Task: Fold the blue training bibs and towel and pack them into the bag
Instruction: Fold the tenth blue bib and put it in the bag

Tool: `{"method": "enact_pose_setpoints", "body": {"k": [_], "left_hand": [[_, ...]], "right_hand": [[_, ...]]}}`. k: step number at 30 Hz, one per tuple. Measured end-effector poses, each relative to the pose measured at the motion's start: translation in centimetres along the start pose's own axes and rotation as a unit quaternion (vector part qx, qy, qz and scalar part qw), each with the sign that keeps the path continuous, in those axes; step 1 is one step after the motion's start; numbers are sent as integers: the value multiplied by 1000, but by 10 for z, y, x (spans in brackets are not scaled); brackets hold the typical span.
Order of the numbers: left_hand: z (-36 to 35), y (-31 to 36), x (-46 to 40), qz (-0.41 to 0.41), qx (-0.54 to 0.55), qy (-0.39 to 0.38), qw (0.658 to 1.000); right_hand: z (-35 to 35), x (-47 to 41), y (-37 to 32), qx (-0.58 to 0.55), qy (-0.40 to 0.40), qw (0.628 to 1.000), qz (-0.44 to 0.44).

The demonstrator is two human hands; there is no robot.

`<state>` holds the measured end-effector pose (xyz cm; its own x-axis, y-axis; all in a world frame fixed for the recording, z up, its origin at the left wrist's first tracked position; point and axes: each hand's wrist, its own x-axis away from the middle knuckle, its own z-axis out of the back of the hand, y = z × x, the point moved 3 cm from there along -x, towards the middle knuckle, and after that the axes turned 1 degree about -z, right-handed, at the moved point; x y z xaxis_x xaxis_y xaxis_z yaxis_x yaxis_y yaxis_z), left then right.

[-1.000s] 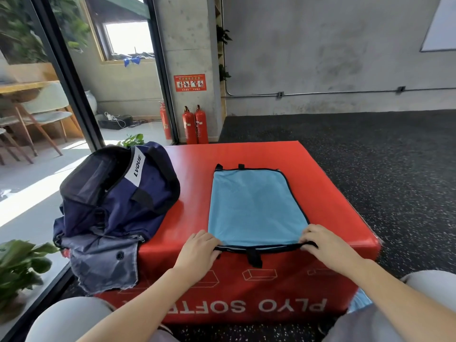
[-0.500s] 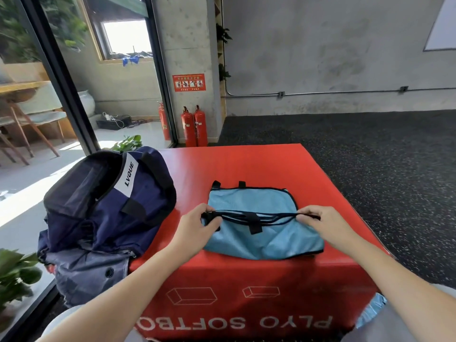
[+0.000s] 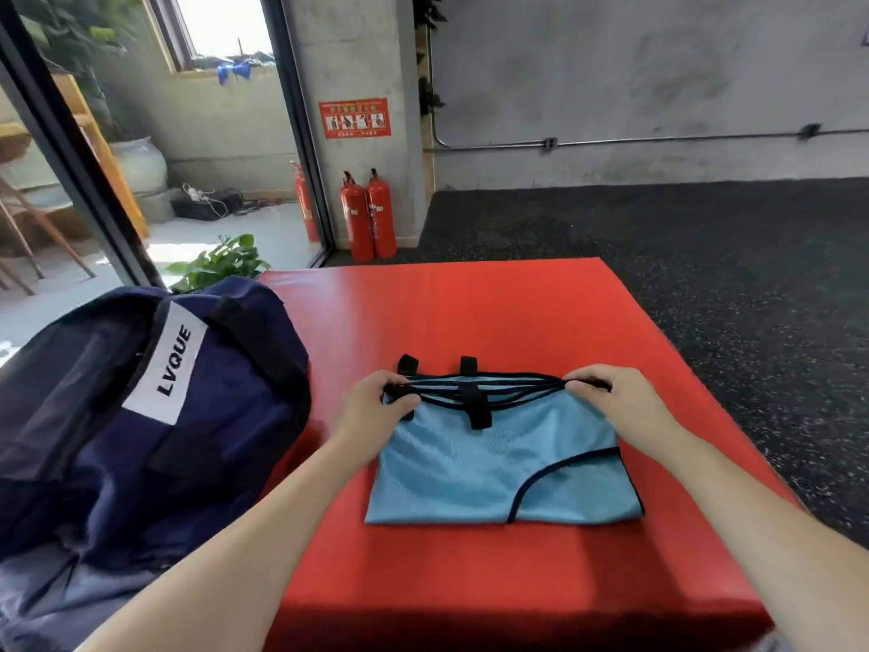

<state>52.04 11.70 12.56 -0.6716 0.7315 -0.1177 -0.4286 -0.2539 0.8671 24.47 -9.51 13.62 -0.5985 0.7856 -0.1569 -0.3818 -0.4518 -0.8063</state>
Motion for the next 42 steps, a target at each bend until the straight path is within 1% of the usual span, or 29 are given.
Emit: {"method": "enact_pose_setpoints", "body": {"k": [5,8,10,13,15,20,23,25,28,31,34,36,37,39,42], "left_hand": [[-5,-12,-31,10,6,6,1000],[-9,-20,-46,31,-13,30,999],[-12,-21,-53,46,-37,55,997],[-18,-24,-57,65,-56,71,994],[-21,-23,-58,73,-80,73,991],[-27,-20,-53,51,-158,14,986],[-22,-20,-44,47,-179,-13,983],[-18,-18,-34,38,-211,-12,977],[-10,-13,-17,40,-267,20,963],[-10,-10,-5,22,-238,18,971],[-15,-9,7,-3,-209,0,978],[-18,-7,14,-12,-197,-5,980],[-20,-6,16,-14,-190,-9,982],[-22,-6,18,-11,-166,-15,986],[-24,-2,15,-8,-124,-3,992]], "right_hand": [[-9,-29,8,6,6,1000,-5],[-16,-43,13,31,14,999,-7],[-24,-51,20,96,5,995,-3],[-32,-53,26,218,0,976,16],[-32,-53,25,248,-1,968,29],[-26,-47,26,277,-45,959,21],[-16,-38,25,291,-79,953,0],[-12,-28,24,289,-111,951,-10],[-6,-8,21,293,-142,945,-12],[-4,12,11,331,-148,932,2],[-9,27,-7,377,-100,920,37],[-20,33,-23,367,-78,925,62],[-28,35,-31,353,-81,929,78],[-50,41,-43,329,-117,931,104],[-83,43,-50,322,-176,920,139]]}}
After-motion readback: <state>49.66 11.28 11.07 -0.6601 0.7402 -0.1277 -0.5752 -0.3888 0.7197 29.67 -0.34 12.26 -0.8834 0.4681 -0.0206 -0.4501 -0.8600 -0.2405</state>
